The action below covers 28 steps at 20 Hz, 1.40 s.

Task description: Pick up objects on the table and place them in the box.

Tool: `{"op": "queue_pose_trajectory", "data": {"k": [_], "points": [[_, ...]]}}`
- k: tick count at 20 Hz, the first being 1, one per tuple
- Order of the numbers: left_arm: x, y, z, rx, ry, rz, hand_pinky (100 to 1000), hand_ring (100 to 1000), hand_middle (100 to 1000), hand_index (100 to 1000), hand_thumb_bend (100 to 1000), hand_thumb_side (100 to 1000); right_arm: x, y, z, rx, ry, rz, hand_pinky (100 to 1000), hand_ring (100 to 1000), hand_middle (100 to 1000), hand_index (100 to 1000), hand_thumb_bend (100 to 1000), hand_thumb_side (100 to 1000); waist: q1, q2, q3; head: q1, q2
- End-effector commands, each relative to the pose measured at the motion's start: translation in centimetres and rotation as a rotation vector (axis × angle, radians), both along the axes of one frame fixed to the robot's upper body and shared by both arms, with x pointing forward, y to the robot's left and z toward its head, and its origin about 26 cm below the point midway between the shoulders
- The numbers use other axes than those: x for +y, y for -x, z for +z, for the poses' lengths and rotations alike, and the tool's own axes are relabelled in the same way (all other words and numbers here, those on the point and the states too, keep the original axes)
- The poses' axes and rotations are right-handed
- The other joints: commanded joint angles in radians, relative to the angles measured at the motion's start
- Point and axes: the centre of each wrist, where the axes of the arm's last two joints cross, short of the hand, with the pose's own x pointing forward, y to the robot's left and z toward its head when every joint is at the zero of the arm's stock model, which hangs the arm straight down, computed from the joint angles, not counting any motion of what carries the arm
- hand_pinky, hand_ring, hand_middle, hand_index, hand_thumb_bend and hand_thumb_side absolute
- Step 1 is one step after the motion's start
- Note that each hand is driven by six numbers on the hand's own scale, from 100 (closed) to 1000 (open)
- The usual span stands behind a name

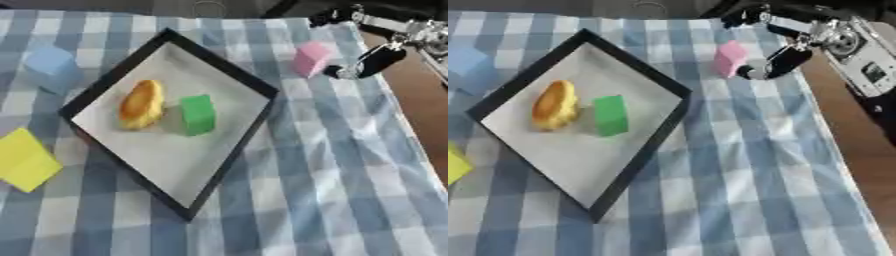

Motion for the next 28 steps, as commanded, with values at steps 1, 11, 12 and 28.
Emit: {"op": "queue_pose_trajectory", "data": {"k": [1, 11, 12, 28], "points": [[0.1, 0.3, 0.7, -0.024, -0.007, -0.001, 817, 720, 630, 833, 100, 759, -1.0, 0.7, 1.9, -0.036, 0.064, -0.032, 950, 927, 866, 953, 429, 166, -0.01, 0.002, 0.003, -0.006, -0.017], [0.1, 0.3, 0.6, -0.024, -0.006, -0.002, 817, 690, 627, 833, 100, 761, -1.5, 0.8, 1.7, -0.052, 0.11, -0.066, 951, 928, 871, 952, 434, 213, -0.007, 0.019, 0.017, -0.016, -0.021], [0.1, 0.3, 0.6, -0.024, -0.006, -0.002, 817, 690, 627, 833, 100, 761, -1.5, 0.8, 1.7, -0.053, 0.111, -0.066, 951, 928, 871, 952, 434, 213, -0.007, 0.019, 0.018, -0.016, -0.021], [0.1, 0.3, 0.6, -0.019, -0.01, -0.002, 817, 683, 620, 832, 100, 767, -2.7, 1.0, 1.8, -0.154, -0.018, -0.183, 943, 922, 878, 960, 373, 127, -0.015, 0.047, 0.04, -0.035, -0.051]]}}
